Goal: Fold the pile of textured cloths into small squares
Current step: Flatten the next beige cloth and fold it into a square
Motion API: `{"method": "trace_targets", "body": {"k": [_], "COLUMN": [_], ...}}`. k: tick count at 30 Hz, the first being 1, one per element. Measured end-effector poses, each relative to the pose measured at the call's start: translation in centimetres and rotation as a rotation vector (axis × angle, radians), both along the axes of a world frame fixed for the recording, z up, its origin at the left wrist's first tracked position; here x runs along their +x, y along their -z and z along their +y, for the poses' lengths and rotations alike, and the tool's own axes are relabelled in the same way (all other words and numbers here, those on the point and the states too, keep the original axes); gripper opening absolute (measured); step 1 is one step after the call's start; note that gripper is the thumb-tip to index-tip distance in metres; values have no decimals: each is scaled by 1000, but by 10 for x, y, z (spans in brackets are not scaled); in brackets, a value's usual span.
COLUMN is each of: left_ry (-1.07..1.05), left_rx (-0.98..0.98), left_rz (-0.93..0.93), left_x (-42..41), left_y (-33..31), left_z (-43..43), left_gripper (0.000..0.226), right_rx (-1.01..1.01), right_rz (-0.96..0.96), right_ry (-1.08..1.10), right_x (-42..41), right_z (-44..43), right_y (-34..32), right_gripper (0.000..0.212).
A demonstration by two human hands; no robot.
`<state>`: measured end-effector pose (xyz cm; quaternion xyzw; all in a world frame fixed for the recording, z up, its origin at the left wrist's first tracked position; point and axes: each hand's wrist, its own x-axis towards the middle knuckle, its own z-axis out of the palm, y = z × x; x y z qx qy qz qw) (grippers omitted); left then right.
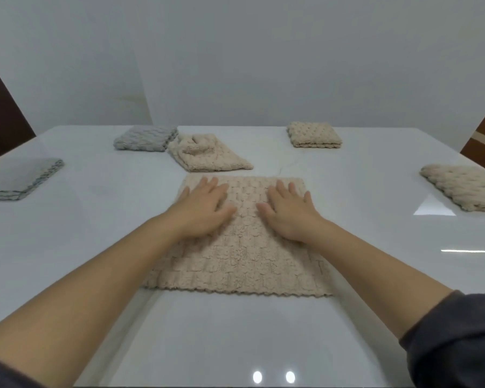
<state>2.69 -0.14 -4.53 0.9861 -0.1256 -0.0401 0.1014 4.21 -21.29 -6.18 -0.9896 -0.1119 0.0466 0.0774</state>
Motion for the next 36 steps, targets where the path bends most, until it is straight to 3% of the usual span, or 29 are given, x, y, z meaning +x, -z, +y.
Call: {"method": "trace_targets", "body": {"k": [2, 9, 14, 21, 28, 36], "left_ry": [-2, -109, -153, -148, -174, -388], "left_rx": [33, 55, -3, 30, 17, 41], "left_rz": [65, 11, -67, -15, -51, -120], "left_x": [-4, -6, 7, 34, 38, 34], "left_y": [11, 28, 20, 26, 31, 33], "left_z": [-7, -25, -20, -23, -17, -12], "left_gripper": [71, 68, 59, 57, 55, 61], "right_rx": [-25, -93, -12, 7, 5, -29], "right_rz": [47, 80, -55, 1, -12, -40], "right_ry": [-25, -32, -83, -70, -3, 237], "right_x": [-1, 19, 19, 35, 38, 39], "right_z": [3, -15, 5, 26, 23, 16], "right_y": [8, -3, -9, 7, 14, 15], "right_gripper": [73, 69, 64, 60, 61, 64]}}
